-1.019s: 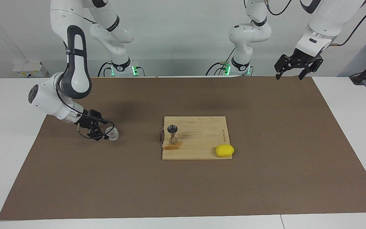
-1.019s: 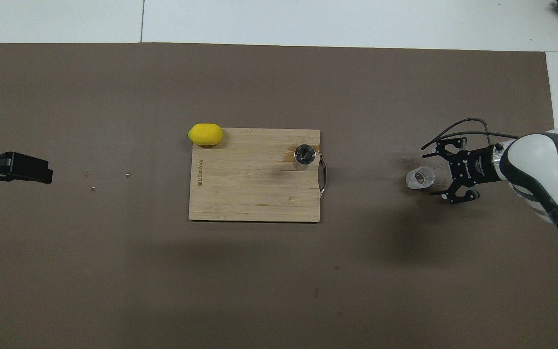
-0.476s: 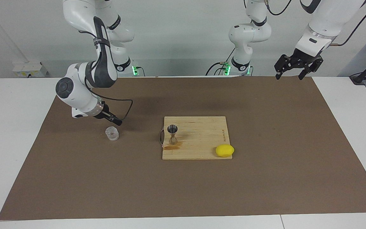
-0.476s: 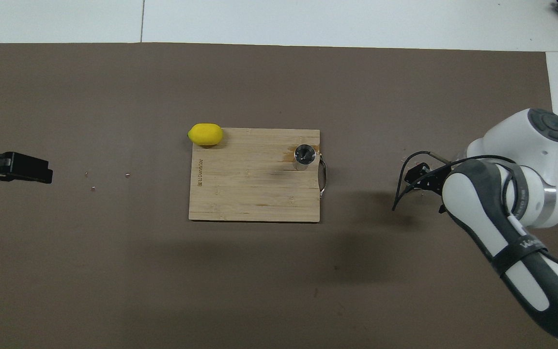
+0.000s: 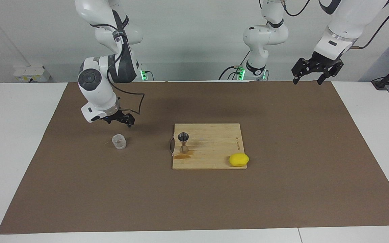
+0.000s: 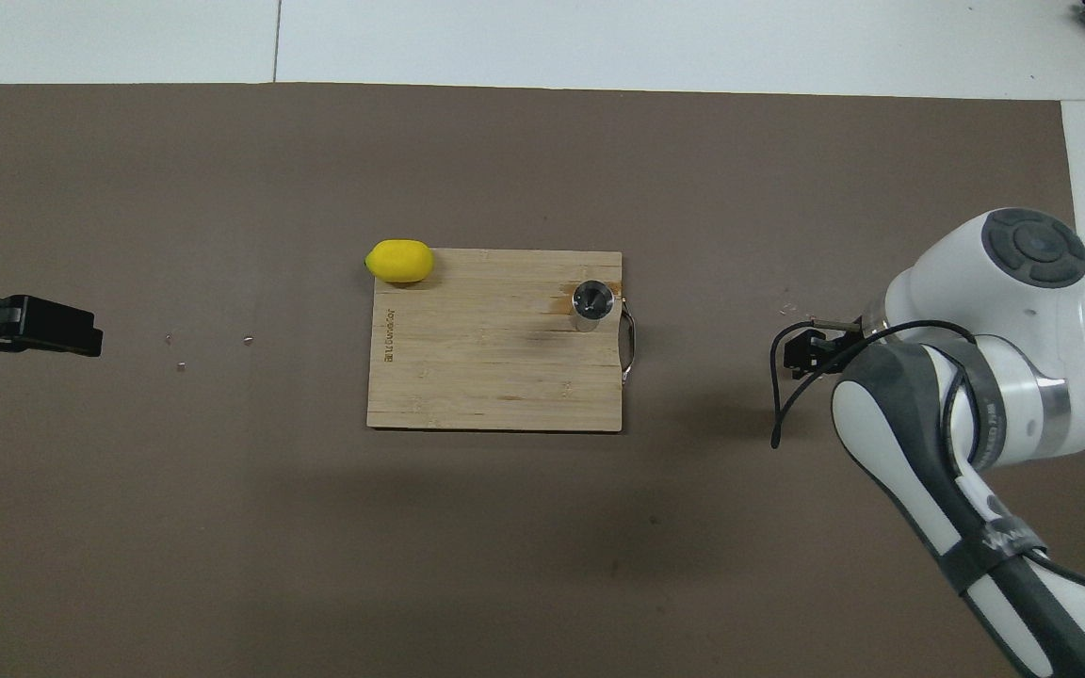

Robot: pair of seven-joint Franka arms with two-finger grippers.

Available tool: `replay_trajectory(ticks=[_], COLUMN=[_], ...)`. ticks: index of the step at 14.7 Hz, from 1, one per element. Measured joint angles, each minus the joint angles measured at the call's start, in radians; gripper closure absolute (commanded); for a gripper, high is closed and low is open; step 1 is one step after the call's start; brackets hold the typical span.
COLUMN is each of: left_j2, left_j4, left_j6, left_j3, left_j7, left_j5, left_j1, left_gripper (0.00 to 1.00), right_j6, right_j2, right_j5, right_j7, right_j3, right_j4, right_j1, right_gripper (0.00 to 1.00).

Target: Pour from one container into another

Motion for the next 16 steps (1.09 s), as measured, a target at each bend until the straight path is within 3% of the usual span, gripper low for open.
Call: replay_trajectory(ticks=[6,11,16], left_j2=[0.0,0.0,0.0], left_j4=[0.0,0.0,0.0], left_j6=[0.0,0.0,0.0], left_j3=[0.0,0.0,0.0], left_j7=[0.0,0.0,0.0], left_j5=[0.0,0.0,0.0], left_j1=[0.0,0.0,0.0], left_gripper=[0.0,0.0,0.0], right_j6=[-0.04,-0.279,-0.403], right_j2=[-0.121,-0.112,-0.06], right_j5=[0.0,-0.001,-0.002], right_j7=[-0.067,-0.067,-0.067], right_j3=[-0.014,-0.015,-0.016], right_j4=[0.112,0.354,0.482], right_j1=[-0.014,-0.016,-0.034], right_gripper=[0.0,0.0,0.0])
